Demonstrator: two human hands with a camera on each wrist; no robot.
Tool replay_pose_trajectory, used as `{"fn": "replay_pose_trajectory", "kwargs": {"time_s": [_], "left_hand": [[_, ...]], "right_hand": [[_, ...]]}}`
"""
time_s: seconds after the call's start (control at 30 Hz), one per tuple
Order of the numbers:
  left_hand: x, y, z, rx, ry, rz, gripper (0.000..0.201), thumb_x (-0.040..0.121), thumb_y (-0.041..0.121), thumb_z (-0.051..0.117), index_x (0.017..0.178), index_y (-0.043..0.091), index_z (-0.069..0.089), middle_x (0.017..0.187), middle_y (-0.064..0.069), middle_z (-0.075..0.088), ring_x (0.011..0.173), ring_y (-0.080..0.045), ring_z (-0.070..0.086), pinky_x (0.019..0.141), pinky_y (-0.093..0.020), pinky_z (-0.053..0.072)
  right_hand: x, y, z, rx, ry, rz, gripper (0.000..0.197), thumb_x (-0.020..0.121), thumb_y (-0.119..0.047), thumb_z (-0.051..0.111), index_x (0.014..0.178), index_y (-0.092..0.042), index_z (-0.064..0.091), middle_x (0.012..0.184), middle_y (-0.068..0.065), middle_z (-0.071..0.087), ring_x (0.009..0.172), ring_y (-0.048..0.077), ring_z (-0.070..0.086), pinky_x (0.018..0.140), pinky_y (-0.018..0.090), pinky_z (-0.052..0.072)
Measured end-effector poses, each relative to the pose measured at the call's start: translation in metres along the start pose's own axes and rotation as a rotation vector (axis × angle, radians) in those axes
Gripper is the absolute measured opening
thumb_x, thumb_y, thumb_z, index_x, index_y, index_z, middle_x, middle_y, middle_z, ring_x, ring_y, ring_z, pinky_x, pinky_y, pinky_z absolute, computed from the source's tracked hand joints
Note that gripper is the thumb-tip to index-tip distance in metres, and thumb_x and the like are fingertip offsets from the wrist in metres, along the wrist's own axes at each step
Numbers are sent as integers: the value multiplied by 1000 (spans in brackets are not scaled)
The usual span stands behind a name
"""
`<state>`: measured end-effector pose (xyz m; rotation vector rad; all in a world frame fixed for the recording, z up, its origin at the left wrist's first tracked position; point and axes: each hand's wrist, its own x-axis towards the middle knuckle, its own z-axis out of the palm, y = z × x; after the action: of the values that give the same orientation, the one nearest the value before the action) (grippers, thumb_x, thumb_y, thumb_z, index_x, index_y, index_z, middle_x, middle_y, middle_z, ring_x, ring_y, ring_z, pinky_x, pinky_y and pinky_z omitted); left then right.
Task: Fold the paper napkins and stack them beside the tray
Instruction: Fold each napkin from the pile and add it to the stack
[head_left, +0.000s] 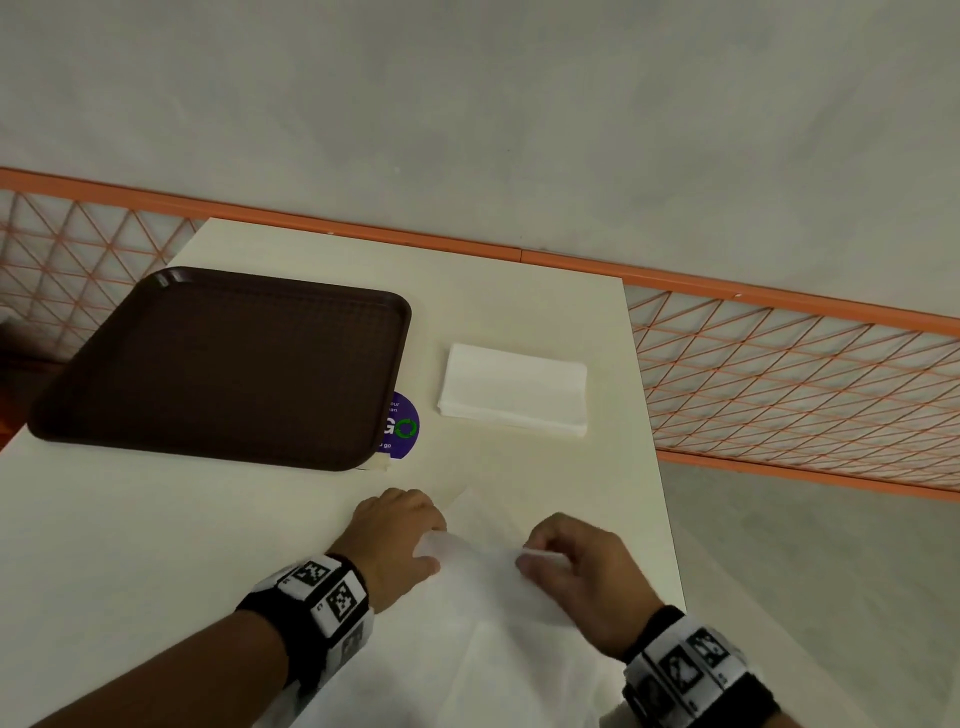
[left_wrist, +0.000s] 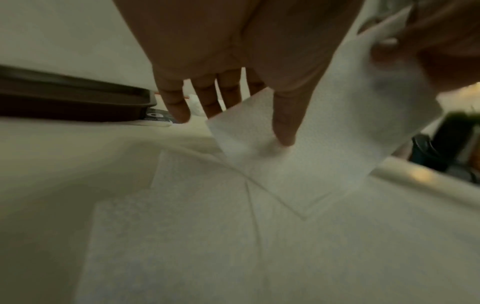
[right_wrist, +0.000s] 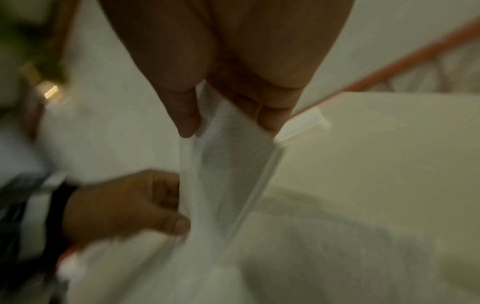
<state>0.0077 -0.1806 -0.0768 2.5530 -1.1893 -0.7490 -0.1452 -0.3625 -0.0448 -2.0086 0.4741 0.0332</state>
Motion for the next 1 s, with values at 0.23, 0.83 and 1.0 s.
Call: {"fn": "replay_pose_trajectory", "kwargs": {"time_s": [0.23, 0.83, 1.0], "left_hand": [[-1, 0, -30, -791, -22, -138, 15, 79, 24, 77, 92, 23, 71, 95, 3, 72, 90, -13, 68, 87, -35, 56], [48, -2, -54, -1182, 58, -229, 8, 89, 8, 64, 93, 6, 70, 91, -13, 74, 83, -24, 71, 77, -38, 57], [78, -19, -48, -1004, 277, -417, 15, 90, 27, 64, 90, 15, 73, 85, -8, 75, 84, -28, 71, 83, -44, 57]], "right_hand": [[19, 5, -17, 385, 147, 181, 18, 80, -22, 78, 70, -25, 64, 72, -6, 64, 67, 13, 55, 62, 31, 46], [77, 15, -52, 541, 269, 269, 9, 84, -15, 72, 87, -6, 73, 89, 16, 74, 77, 27, 66, 73, 44, 54], [92, 23, -47, 477, 120, 393, 12, 89, -13, 68, 84, -2, 69, 81, 14, 73, 69, 27, 69, 61, 37, 56]]}}
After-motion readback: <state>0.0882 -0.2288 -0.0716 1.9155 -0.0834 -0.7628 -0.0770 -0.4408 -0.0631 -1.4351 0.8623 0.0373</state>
